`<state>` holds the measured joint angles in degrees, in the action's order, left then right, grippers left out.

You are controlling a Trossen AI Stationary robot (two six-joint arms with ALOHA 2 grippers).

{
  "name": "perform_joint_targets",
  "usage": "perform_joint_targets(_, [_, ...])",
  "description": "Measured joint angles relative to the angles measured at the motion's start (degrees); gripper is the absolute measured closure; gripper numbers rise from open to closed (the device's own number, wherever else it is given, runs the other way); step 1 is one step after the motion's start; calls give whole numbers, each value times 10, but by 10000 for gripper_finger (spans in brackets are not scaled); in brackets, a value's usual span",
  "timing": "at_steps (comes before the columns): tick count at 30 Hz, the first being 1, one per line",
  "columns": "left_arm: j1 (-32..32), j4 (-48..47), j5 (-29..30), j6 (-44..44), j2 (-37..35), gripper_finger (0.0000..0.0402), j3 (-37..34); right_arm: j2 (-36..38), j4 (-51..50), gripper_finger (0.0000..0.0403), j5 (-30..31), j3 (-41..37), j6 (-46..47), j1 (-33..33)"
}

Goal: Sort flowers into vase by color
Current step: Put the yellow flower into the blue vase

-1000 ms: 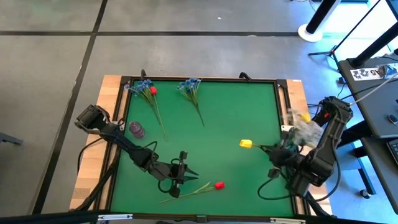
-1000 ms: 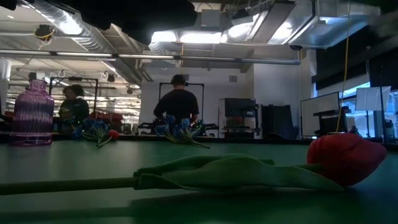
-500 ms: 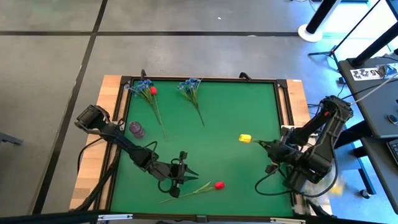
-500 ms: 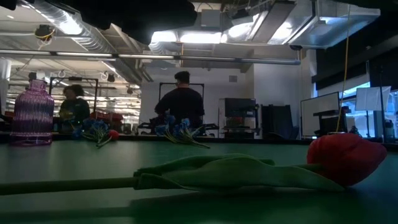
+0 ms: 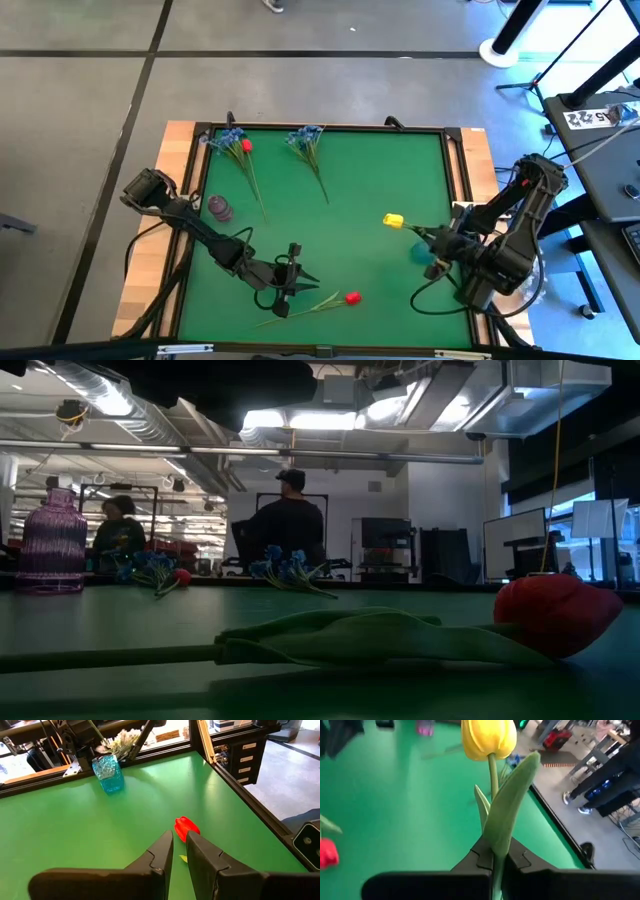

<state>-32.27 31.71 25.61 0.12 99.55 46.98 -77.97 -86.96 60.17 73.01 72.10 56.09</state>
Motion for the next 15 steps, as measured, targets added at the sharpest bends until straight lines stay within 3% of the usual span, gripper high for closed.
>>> perform_joint_targets(5, [0, 17, -4, 4, 0, 351, 0, -1, 49, 397, 49, 0, -21, -43])
perform_joint_targets(9, [0, 17, -11, 9, 0, 351, 0, -16, 137, 394, 41, 0, -128, -104])
perform_joint_targets(15, [0, 19, -12, 11, 0, 351, 0, -55, 323, 317, -26, 0, -345, -216])
